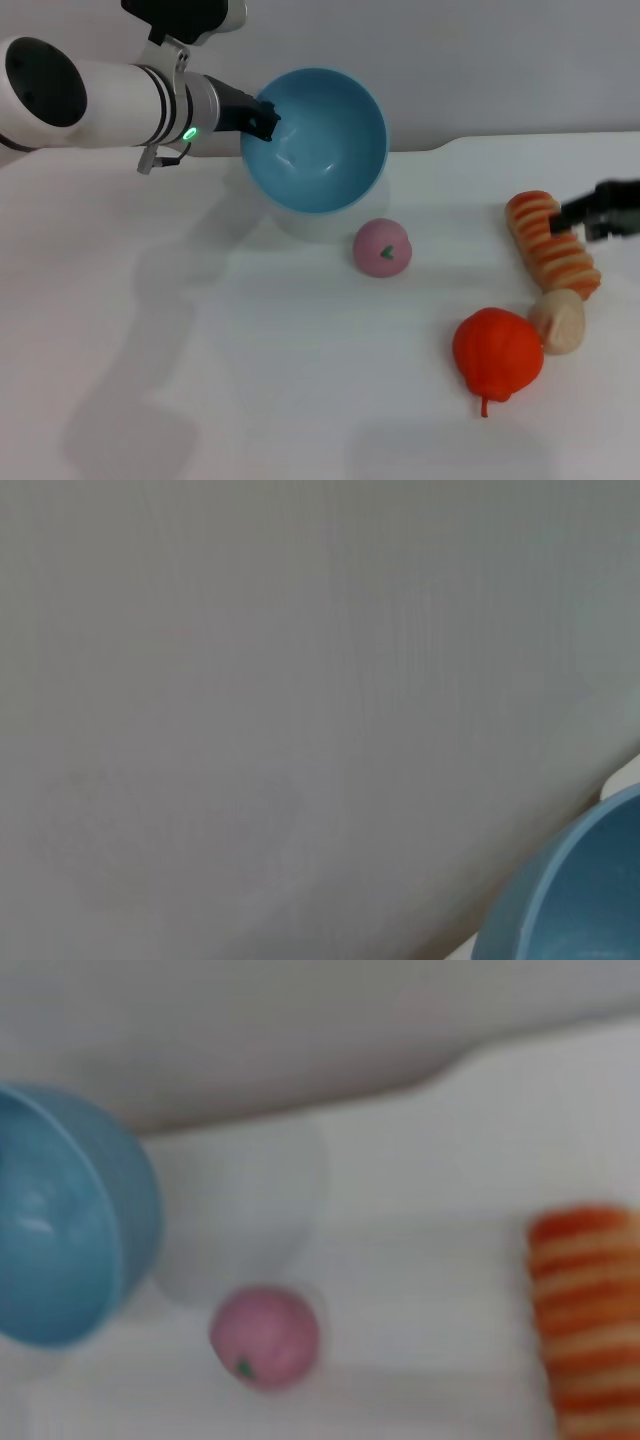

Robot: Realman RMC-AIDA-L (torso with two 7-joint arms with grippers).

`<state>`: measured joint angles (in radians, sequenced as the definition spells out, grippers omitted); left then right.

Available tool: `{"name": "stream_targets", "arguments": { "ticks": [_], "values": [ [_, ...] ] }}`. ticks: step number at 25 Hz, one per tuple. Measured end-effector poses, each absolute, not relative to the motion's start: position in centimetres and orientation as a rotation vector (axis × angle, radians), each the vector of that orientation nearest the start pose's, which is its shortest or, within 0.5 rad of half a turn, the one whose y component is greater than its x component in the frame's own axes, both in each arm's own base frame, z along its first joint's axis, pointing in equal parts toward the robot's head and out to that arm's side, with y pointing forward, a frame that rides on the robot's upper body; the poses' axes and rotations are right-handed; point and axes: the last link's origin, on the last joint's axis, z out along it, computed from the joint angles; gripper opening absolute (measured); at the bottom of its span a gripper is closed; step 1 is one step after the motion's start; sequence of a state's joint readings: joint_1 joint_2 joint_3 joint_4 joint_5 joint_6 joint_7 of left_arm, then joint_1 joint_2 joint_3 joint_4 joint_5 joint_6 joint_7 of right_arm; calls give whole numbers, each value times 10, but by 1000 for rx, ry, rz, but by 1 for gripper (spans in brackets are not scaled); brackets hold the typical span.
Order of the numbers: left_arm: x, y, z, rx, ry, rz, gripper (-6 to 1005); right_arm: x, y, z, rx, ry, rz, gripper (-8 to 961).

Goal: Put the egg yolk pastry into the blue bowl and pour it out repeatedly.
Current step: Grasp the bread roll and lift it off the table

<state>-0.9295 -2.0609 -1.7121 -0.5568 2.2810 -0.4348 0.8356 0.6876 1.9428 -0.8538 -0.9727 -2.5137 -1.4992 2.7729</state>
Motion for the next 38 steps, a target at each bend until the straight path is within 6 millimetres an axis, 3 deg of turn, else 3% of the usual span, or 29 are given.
{"name": "stream_targets", "arguments": {
  "ticks": [9,22,38],
  "values": [
    [-170,480,-50,-2236,-625,-32,-2,277,379,51,-2057,1931,-96,398],
    [-171,479,-52,-2246,-612,-16,-1,306,376,27,-1937,2008,-82,387],
    [-175,477,-50,-2241,-616,-17,-1,315,377,21,-1914,1973,-94,373]
  ]
}}
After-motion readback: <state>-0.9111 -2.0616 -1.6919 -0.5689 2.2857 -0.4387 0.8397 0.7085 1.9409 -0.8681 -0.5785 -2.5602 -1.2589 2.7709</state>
